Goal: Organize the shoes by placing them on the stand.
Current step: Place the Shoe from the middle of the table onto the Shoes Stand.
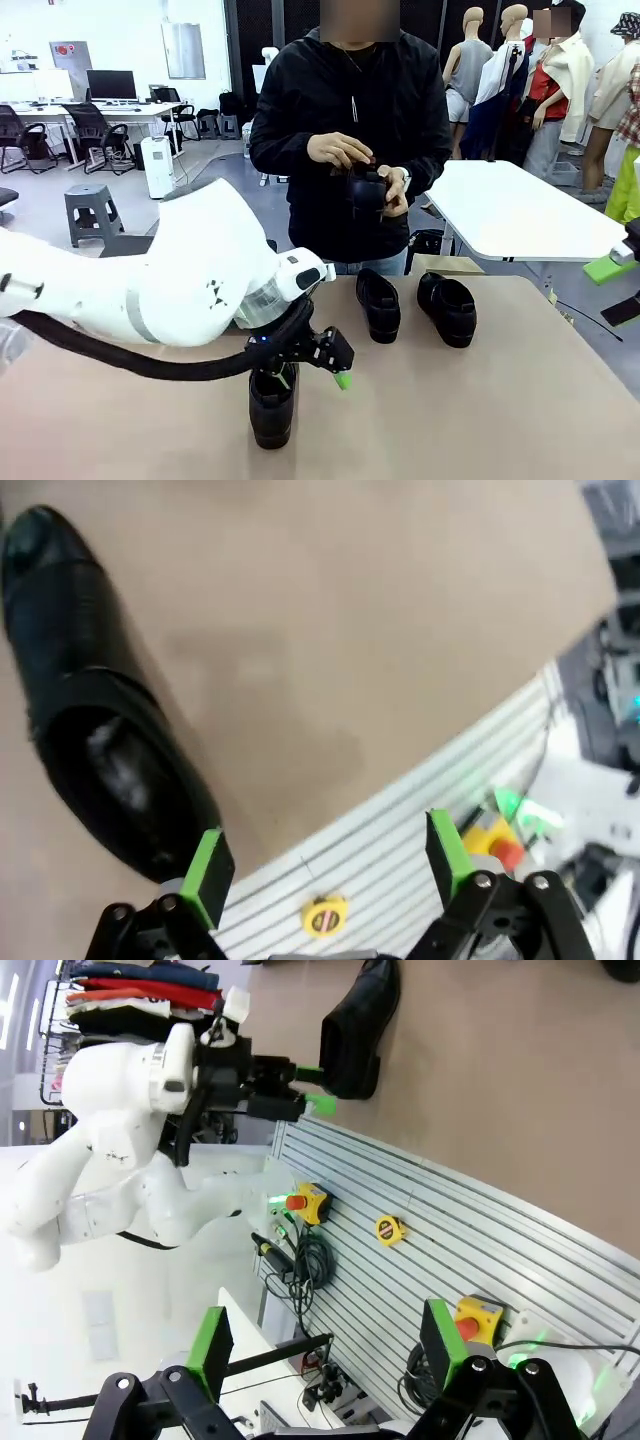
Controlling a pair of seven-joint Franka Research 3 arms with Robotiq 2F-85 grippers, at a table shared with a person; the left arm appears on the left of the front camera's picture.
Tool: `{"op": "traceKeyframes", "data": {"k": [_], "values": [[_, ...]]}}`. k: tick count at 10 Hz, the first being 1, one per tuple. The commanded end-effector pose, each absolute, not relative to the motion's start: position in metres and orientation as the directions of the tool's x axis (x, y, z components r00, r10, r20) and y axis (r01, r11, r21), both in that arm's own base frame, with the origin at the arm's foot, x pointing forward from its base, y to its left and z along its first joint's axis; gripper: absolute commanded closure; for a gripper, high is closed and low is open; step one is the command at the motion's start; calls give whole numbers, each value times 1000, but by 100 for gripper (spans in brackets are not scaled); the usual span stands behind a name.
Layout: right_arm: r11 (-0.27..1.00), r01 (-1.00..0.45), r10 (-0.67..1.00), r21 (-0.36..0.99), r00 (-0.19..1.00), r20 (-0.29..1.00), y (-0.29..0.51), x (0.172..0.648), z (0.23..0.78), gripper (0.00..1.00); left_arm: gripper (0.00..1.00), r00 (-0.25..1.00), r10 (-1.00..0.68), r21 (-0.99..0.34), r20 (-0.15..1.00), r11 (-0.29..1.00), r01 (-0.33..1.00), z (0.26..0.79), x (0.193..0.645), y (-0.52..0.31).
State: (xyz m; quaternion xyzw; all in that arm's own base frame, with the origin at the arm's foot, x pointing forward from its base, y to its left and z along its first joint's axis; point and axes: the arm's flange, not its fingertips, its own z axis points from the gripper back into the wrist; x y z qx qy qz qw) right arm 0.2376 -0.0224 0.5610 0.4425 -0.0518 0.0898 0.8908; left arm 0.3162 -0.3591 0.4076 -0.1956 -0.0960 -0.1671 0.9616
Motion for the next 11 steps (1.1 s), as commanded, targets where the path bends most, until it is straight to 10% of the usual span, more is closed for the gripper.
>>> {"op": "traceKeyframes", "data": {"k": [1, 11], "values": [[583, -231, 134, 779, 973, 189, -25, 238, 563, 0, 0, 962, -143, -254, 231, 946, 202, 405, 326, -369], [583, -231, 134, 779, 973, 189, -25, 238, 563, 0, 0, 981, -42, -43, 192, 998, 51, 366, 355, -394]]}}
